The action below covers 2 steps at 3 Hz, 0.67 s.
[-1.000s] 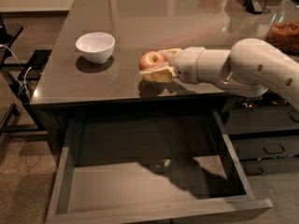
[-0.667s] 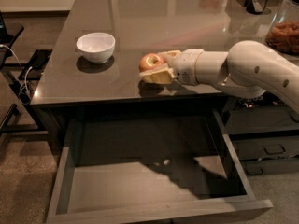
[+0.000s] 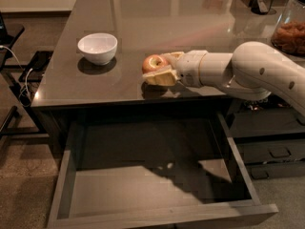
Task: Pick apple from top drawer and place on counter
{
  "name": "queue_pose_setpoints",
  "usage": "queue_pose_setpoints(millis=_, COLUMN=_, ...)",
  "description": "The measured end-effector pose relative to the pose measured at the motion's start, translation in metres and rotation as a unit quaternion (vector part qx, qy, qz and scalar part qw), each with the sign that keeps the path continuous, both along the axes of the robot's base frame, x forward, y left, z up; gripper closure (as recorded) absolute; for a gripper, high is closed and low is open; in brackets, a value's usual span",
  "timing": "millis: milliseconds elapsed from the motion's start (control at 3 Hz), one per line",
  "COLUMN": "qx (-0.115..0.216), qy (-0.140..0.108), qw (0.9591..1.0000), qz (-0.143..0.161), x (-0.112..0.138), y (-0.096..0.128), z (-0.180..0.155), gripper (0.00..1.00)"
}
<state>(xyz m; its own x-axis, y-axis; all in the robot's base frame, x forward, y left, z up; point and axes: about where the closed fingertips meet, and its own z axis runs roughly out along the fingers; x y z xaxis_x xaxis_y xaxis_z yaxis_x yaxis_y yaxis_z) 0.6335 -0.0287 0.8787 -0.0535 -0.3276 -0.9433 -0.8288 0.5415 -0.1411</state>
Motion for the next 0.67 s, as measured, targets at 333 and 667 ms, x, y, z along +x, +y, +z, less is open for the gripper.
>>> queue_pose_setpoints(millis=333, qx=0.000, qy=0.000, qw=1.0000, qz=0.000, x=0.0000, y=0.0000, z=0.0000, gripper=0.35)
queue_pose_setpoints(millis=667, qx=0.000, qy=0.000, qw=1.0000, qz=0.000, x=0.0000, y=0.0000, z=0.0000, gripper=0.12)
